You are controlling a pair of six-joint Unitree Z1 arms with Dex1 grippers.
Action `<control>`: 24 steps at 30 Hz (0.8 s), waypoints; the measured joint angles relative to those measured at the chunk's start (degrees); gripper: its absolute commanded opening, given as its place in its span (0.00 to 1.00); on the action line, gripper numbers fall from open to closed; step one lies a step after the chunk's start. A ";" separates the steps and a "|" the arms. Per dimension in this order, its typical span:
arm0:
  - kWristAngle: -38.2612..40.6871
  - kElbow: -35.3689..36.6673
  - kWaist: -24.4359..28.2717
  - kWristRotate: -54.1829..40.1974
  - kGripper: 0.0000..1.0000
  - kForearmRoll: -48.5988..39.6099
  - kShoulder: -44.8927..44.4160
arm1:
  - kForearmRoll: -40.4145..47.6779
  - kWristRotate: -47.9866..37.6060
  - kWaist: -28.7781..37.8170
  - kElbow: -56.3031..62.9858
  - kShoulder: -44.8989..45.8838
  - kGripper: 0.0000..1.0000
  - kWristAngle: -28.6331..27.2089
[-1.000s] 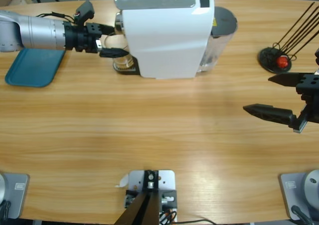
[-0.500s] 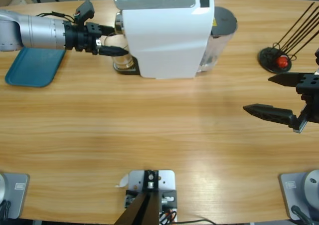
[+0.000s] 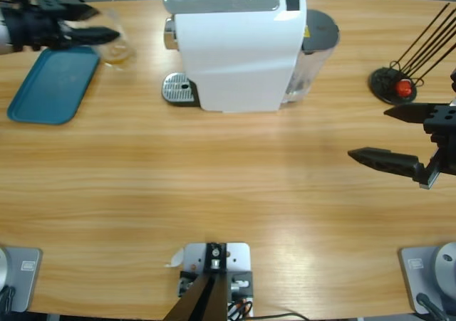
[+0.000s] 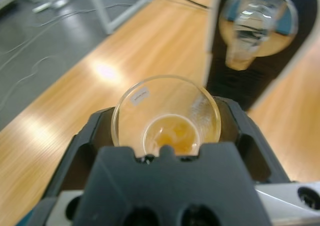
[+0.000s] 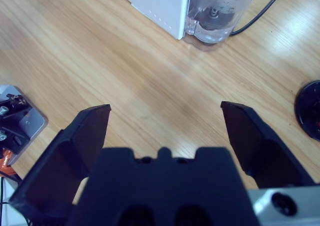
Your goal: Pour coffee
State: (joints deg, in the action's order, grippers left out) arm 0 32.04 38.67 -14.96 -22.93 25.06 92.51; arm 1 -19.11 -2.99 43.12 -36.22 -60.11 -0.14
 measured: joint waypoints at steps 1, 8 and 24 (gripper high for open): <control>-1.66 -1.10 1.58 1.18 0.00 -0.01 -1.52 | 0.00 0.00 0.00 0.00 0.01 1.00 0.00; -17.30 -6.25 7.74 4.56 0.00 -0.14 -6.16 | 0.05 0.00 -0.02 0.00 0.07 1.00 0.00; -24.65 -5.52 11.83 9.04 0.00 1.40 4.95 | 0.05 0.00 -0.03 0.01 0.07 1.00 0.00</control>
State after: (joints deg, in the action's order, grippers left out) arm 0 7.39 33.15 -3.13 -13.89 26.46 97.45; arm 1 -19.06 -2.99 43.09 -36.22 -60.04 -0.14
